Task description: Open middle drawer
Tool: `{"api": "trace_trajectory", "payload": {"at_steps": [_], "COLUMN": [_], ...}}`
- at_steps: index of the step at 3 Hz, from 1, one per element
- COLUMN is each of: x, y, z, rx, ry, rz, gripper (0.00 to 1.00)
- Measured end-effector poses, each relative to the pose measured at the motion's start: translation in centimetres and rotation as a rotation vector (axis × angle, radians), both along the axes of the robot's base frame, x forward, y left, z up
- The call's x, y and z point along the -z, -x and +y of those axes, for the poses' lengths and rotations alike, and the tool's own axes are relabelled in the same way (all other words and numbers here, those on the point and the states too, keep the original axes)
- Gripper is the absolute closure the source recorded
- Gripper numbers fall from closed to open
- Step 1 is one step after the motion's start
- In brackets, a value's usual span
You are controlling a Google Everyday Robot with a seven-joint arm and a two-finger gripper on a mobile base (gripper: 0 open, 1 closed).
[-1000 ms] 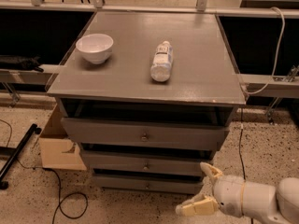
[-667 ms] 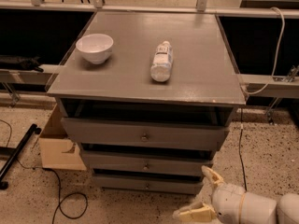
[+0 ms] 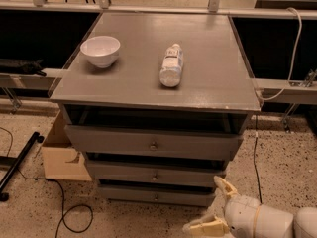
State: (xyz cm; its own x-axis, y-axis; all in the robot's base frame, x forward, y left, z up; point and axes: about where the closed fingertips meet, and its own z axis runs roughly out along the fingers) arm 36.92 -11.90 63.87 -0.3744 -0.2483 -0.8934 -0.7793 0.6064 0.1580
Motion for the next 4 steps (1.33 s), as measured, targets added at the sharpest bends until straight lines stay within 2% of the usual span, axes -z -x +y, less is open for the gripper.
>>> {"api": "trace_trajectory", "payload": {"at_steps": [1, 2, 3, 4], "x": [1.3, 6.0, 6.0, 6.2], "y": [-0.4, -2.0, -2.0, -2.7], "z": [0.7, 1.6, 1.6, 2.1], "rx": [0.019, 0.06, 0.06, 0.061], "ry": [0.02, -0.013, -0.013, -0.003], "rz": [-0.014, 0.051, 0.051, 0.028], "gripper": [0.0, 0.0, 0.0, 0.0]}}
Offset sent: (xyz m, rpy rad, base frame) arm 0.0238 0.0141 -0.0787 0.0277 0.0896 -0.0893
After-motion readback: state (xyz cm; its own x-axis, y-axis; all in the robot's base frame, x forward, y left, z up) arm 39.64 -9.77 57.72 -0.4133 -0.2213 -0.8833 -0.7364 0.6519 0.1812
